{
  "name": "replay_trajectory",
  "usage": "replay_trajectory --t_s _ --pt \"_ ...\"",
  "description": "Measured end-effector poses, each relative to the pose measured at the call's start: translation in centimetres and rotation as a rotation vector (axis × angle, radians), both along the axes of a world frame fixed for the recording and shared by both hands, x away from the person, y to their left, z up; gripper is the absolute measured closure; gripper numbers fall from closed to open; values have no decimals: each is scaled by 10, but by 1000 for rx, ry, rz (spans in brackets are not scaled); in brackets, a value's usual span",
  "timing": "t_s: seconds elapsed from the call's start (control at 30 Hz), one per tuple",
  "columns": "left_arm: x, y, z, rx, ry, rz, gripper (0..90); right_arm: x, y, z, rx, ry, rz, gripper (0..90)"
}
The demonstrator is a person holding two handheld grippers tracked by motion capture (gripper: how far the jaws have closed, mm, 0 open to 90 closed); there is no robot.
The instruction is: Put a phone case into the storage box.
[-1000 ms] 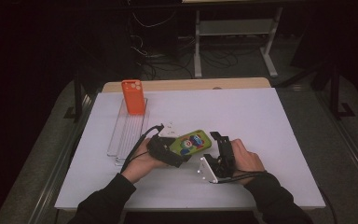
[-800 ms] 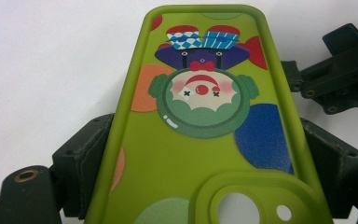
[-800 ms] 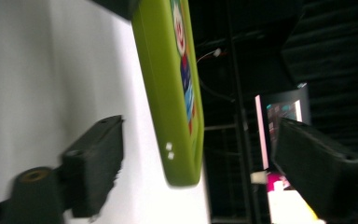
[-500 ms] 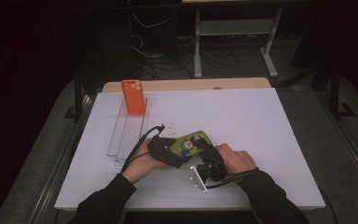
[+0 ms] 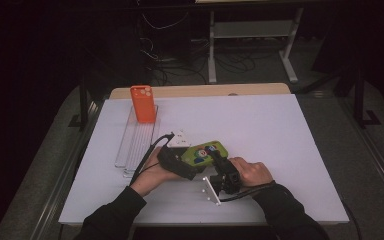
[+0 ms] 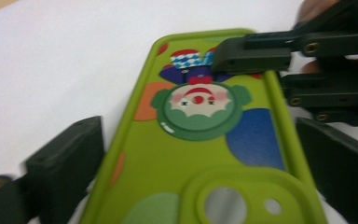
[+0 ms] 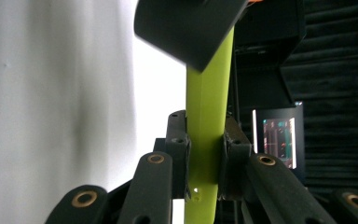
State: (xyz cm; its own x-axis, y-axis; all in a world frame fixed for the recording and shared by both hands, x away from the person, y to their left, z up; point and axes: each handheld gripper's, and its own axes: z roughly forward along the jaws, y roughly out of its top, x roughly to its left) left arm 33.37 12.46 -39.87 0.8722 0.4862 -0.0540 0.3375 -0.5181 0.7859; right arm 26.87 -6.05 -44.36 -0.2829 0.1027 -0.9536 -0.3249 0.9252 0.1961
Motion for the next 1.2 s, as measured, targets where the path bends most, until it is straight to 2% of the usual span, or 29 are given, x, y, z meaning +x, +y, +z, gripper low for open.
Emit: replay_trajectory --t_s 0.2,0.23,0.27,0.4,0.43,0.5,0.53,0.57,0.6,0.7,0.77,0.8,0.87,0.93,1.1,1.13,1.2 --pt "1 3 2 -28 -14 7 0 6 -6 7 97 112 -43 760" --pt "0 3 3 -31 -15 13 0 6 -6 7 134 150 -59 760" --pt "1 3 3 -38 -18 20 0 6 -7 8 148 173 -61 760" --pt "2 6 4 -54 -27 28 0 12 -13 15 188 203 -57 760" --pt "5 8 5 -50 -46 17 0 13 -15 16 209 221 -59 760" --pt "5 8 5 -70 -42 29 0 14 -17 18 258 269 -78 760" --pt "4 9 6 -70 -32 36 0 16 -19 19 256 282 -68 760" --pt "4 9 6 -74 -24 43 0 15 -18 19 329 320 -97 759" --pt "4 8 5 -96 -19 55 0 15 -19 19 371 360 -100 759" --pt "5 8 5 -104 -27 60 0 19 -24 22 440 432 -110 759" --pt "7 10 7 -79 -45 46 0 21 -27 24 491 481 -124 759" --pt "7 10 6 -82 -37 50 0 22 -29 25 512 502 -127 759" --pt "7 11 7 -84 -41 55 0 24 -31 26 579 555 -146 760" --pt "7 11 8 -109 -27 77 0 26 -33 27 629 600 -159 759" --pt "8 10 13 -123 -31 93 0 33 -40 31 787 716 -189 759" --pt "9 10 15 -138 -25 99 0 34 -41 31 818 737 -193 759" --pt "10 9 18 -146 -23 109 0 36 -44 32 852 772 -201 759"
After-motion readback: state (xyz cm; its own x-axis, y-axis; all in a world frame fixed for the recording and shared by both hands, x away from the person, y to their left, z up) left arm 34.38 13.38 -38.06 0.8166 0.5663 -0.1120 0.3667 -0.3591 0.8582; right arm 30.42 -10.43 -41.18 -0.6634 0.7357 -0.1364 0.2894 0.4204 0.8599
